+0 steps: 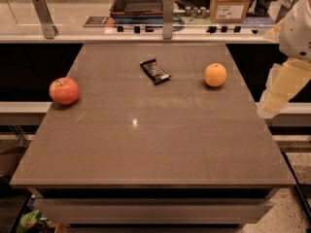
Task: Move orange near apple
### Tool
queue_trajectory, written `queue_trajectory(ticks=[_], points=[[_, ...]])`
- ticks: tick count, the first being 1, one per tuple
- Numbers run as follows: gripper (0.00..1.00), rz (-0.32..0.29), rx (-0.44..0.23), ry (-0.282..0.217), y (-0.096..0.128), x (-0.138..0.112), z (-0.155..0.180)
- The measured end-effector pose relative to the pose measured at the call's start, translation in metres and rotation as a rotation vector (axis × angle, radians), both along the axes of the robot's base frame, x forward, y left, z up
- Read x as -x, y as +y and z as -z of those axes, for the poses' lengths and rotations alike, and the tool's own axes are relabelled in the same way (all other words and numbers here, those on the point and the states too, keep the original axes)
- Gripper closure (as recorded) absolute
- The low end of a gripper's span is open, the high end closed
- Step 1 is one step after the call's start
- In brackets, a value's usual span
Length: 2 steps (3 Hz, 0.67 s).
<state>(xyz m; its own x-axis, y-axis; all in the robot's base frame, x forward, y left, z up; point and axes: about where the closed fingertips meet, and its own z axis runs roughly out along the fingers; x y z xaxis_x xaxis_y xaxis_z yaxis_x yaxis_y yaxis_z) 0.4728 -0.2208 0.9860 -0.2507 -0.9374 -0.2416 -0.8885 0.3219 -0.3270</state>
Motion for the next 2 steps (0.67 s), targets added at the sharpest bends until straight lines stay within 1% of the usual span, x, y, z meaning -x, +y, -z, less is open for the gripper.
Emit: queue_trajectory(ticks=[1,2], points=[[0.00,0.045,-0.085,-0.045,-0.009,-0.031,0.010],[0.00,0.082,-0.215,-0.099,-0.015,-0.058,0.023]])
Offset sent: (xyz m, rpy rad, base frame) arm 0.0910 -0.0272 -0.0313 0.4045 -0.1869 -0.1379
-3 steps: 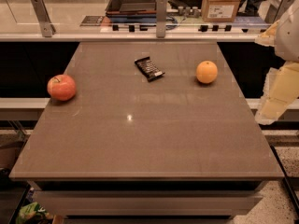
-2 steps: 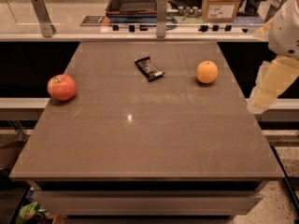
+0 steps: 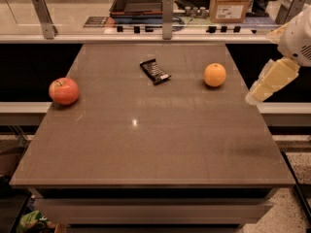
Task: Move orange near apple
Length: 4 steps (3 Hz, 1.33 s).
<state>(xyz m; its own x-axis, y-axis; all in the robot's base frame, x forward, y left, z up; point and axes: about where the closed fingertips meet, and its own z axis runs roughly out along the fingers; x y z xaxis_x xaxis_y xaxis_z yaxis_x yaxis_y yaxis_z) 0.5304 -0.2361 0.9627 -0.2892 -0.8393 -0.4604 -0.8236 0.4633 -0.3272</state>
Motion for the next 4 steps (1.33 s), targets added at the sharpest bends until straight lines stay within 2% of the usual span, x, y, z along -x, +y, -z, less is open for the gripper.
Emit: queue_trajectory(ticks=[1,2,3,4], points=[[0.00,0.041,-0.124,-0.055,-0.006,-0.022,0.007],[0.00,0.069,-0.235,-0.085,-0.010,-0.042,0.017],[0.00,0.082,-0.298,-0.084,-0.002,-0.056,0.026],[0.00,0.100,-0.360,-0.064,0.021,-0.084,0.047]])
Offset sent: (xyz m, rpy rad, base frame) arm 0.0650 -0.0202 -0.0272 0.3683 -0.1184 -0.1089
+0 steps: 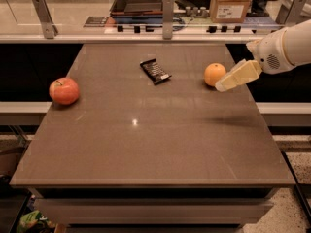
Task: Move orange near apple
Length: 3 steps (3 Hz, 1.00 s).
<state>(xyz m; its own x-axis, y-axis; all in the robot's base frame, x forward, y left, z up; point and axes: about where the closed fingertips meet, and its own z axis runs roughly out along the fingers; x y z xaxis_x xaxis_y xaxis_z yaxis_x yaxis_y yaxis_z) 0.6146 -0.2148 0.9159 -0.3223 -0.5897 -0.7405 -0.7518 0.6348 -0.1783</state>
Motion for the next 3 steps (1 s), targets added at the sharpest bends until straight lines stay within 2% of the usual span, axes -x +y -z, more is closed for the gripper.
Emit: queue_trajectory(ticks=[2,3], points=[[0.00,0.000,0.006,0.008,0.001,-0.001,0.001],[0.00,0.000,-0.035,0.012,0.000,-0.014,0.018]])
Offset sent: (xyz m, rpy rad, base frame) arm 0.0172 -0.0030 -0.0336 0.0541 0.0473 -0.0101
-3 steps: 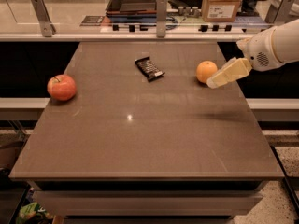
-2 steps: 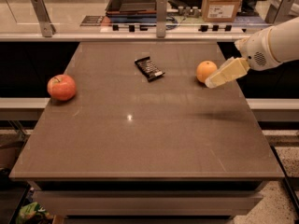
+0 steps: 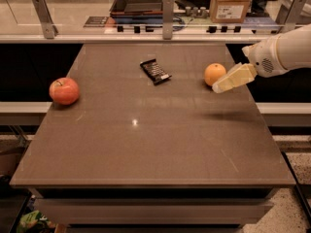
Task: Move orange near apple
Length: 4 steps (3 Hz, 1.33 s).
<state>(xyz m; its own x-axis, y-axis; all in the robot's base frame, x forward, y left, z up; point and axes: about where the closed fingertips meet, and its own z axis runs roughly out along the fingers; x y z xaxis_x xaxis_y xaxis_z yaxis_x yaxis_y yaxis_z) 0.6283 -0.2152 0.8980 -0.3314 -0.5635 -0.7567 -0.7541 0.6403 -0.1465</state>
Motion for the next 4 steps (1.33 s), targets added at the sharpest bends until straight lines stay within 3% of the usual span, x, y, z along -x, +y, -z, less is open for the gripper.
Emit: queue_trajectory(ticks=[2,4], points=[[0.00,0.016,-0.106,-0.010,-0.005,-0.028,0.033],[0.00,0.000,-0.182,-0.014,0.008,-0.040,0.049]])
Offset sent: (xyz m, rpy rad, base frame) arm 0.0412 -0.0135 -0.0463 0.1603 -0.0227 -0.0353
